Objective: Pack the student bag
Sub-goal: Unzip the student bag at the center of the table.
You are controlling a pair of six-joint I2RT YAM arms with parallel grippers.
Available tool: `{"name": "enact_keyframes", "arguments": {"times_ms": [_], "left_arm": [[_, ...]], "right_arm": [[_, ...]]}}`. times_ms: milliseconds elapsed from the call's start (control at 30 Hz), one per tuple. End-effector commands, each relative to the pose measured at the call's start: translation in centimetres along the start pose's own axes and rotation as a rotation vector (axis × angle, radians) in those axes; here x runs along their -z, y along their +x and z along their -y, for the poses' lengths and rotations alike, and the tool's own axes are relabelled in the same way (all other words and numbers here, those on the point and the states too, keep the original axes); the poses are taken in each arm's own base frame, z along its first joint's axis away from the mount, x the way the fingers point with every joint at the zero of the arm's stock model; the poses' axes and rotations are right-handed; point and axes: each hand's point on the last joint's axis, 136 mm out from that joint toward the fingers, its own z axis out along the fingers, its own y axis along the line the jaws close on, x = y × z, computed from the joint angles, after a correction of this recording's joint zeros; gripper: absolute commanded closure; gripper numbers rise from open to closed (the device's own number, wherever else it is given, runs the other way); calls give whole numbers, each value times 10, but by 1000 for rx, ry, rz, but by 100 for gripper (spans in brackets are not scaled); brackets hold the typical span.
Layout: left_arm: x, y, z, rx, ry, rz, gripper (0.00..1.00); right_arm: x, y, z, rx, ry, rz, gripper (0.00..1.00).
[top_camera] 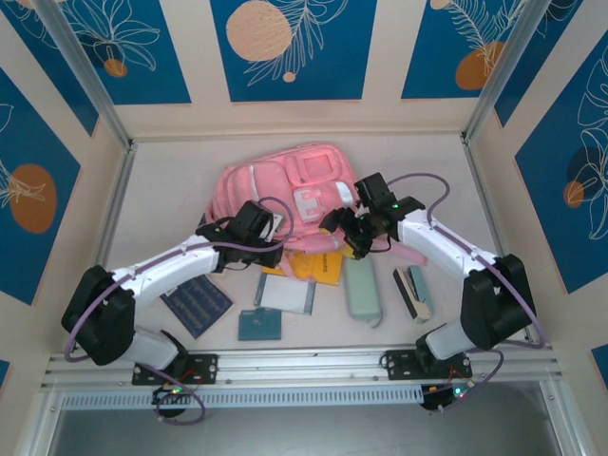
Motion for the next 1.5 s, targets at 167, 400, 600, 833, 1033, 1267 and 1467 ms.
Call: {"name": "enact_keyframes", "arguments": {"times_ms": [167, 400, 600, 833, 1033, 1267, 1467], "left_arm": [[31, -30, 35, 8, 152, 110, 100], [33, -24, 36, 6, 157, 93, 100], [34, -13, 21, -27, 82, 71, 100], [30, 0, -4, -25, 8, 33, 100], [23, 16, -22, 2, -31, -7, 100], [25, 31, -35, 27, -53, -24, 100], [29, 37, -40, 26, -64, -31, 100]], "right_arm": [[-41, -14, -17, -111, -25, -40, 24], [-56, -30, -2, -135, 17, 35, 61], [-35, -46, 0, -78, 28, 117, 98], [-10, -67, 9, -66, 16, 161, 100], [2, -82, 11, -43, 3, 179, 100], [14, -104, 21, -60, 23, 211, 96], [24, -122, 27, -94, 15, 235, 92]]}}
